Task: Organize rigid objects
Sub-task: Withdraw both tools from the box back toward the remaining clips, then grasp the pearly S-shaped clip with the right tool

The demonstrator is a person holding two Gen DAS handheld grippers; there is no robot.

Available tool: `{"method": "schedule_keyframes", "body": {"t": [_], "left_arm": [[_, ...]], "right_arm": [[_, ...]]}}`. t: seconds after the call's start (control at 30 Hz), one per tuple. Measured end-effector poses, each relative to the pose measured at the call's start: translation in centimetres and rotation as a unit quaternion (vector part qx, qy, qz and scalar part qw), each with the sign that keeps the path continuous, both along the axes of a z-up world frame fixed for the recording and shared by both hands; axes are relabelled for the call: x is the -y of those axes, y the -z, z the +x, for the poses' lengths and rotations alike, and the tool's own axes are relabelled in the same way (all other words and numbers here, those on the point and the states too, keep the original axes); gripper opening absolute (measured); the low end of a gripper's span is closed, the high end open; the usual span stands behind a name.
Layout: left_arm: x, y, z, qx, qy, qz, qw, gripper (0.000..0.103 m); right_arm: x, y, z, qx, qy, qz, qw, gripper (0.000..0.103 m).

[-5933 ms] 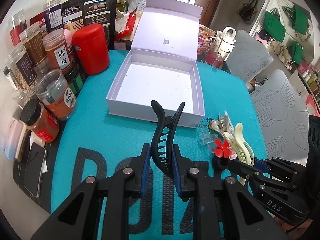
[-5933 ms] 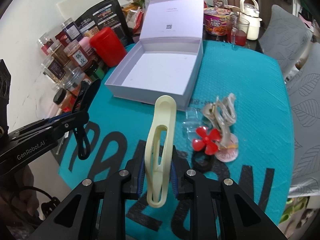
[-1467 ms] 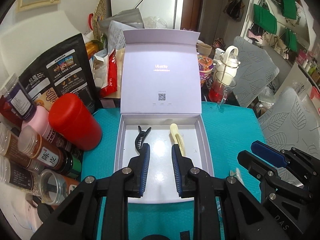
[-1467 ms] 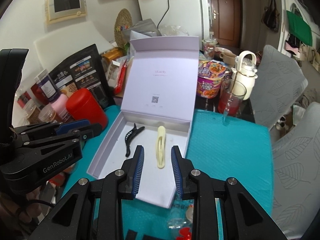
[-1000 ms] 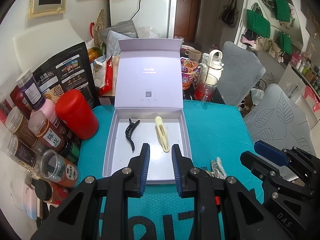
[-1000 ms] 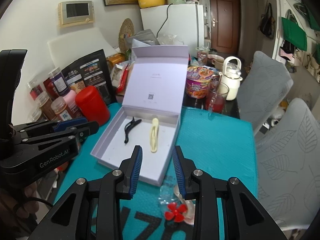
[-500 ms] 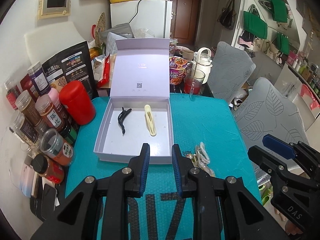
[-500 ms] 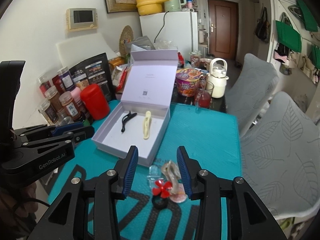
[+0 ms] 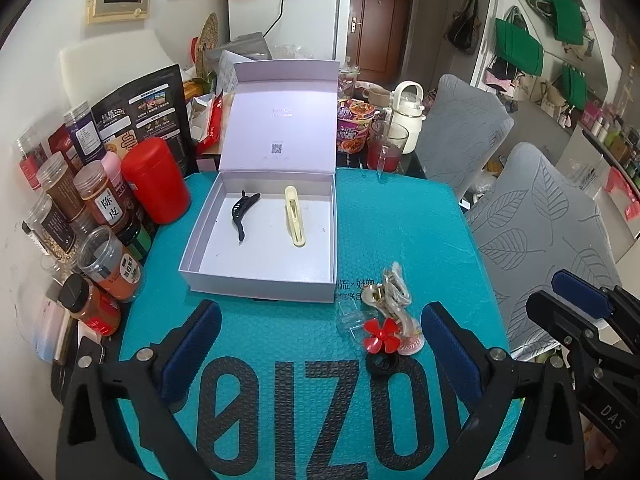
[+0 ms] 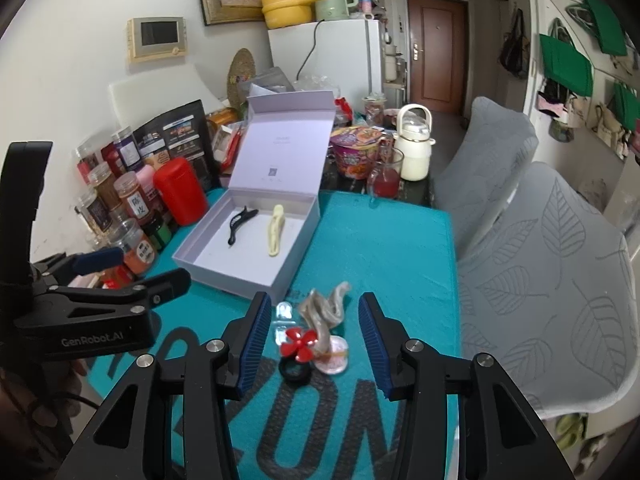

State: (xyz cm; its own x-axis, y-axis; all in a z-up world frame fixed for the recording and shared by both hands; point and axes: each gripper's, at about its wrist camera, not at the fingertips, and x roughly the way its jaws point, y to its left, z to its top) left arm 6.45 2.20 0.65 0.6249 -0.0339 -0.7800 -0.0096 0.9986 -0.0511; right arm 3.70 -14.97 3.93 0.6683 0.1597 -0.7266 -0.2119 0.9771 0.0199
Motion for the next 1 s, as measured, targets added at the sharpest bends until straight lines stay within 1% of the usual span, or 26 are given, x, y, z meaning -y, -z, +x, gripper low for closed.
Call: {"method": "schedule_keyframes", "body": {"t": [0.27,0.37,0.47,0.6,0.63,0.77,1.0], "left_arm": [[0.2,2.0,1.5,-0.026,0.011,-0.004,0.9996,0.102],[0.1,2.8,2.1,-0.031,0.014,0.001,0.9994,0.102],[-0.2,3.6,2.9,-0.033,0.011,0.010,0.9994,0.102],[-0.6,4.9,4.0,-0.051,0.014,0.001,0.9986,0.102],[-0.6,5.4,4.3,-0.057,0.016,0.000,0.9982,0.102],[-0.6,6.9,5.2,-0.073,0.026,-0.004,0.9970,0.102],[0.2,9.2,6.6,-0.096,0.050,0.008,0.9941,0.102]], "right_arm": [[1.3,1.8,1.0,-0.020,0.016,0.011,1.000,0.046],[1.5,2.5,1.9,-0.027,0.022,0.016,0.999,0.048],[1.7,3.4,2.7,-0.036,0.027,0.019,0.999,0.048],[1.7,4.6,3.5,-0.045,0.026,0.018,0.998,0.050],[1.7,5.0,3.7,-0.048,0.026,0.019,0.998,0.052],[1.9,6.4,4.6,-0.065,0.030,0.024,0.997,0.052],[2.1,9.1,5.6,-0.096,0.039,0.016,0.995,0.054]]}}
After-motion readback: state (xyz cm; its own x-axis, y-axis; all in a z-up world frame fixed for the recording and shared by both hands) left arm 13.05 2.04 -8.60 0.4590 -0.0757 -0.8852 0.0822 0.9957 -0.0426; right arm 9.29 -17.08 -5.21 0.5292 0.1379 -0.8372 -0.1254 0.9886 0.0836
